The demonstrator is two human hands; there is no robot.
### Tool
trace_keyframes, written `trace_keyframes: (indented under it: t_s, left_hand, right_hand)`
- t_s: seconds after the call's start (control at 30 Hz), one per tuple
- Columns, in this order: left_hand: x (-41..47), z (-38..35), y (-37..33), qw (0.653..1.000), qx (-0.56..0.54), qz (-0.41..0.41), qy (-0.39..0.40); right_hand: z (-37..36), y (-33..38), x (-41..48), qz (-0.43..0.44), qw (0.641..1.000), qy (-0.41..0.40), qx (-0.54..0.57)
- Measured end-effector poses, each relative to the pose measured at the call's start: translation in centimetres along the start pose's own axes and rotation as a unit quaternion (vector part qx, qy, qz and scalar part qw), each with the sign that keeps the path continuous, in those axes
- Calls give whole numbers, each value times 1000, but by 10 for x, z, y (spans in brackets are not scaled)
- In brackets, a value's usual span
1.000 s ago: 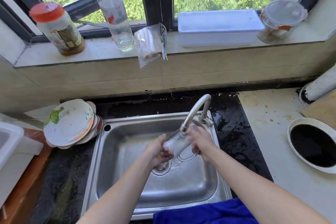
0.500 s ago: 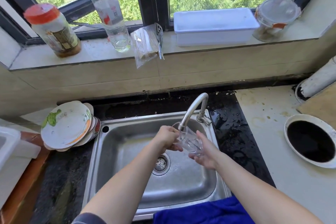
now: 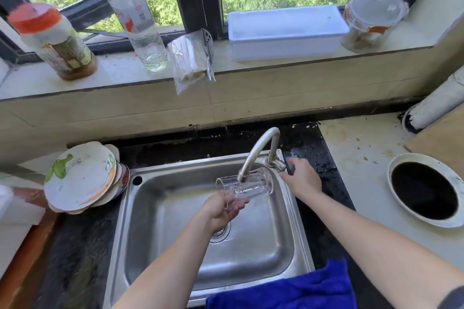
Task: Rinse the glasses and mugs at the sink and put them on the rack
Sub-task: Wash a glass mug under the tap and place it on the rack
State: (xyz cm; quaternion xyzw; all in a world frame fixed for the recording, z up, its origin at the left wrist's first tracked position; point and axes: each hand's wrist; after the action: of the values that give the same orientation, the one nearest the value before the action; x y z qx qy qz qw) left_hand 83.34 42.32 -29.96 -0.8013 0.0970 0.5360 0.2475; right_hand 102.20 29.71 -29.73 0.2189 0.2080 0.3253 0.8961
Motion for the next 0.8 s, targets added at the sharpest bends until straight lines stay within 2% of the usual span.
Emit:
trace_keyframes:
  t_s: [0.1,0.2,0.37,0.6,0.7,0.77,0.8]
  left_hand:
    - [4,10,3,998,-47,17,28]
    - [8,20,7,997,-61,26,39]
    - [11,18,7,997,-56,26,50]
    - [18,10,12,996,-66,38,46]
    - [13,4,12,997,-64,19,38]
    - [8,1,12,999,-41,-15,25]
    - [6,0,13,999,-26,-31,21]
  right_hand:
    - [-4,-3,19,65,995,40,-56]
    - [-8,-9,27,92,991,43,-82]
    - [-14,-19,30,114,993,8,-39]
    - [-10,-26,39,33,999,17,40]
    - [-3,-13,19,-23,997,-46,55]
    - [2,0,-1,-46,989,-64,122]
    - [2,6,-9,-67,980,-34,186]
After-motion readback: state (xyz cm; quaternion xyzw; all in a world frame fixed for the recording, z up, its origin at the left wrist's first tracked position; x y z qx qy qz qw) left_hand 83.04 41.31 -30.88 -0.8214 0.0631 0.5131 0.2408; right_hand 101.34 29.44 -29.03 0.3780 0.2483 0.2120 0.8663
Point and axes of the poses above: each hand's wrist, its own x-axis towards the middle knuckle, its own z-axis out of the back of the hand, y = z × x, and after that the axes turned 12 degrees about z, right-handed
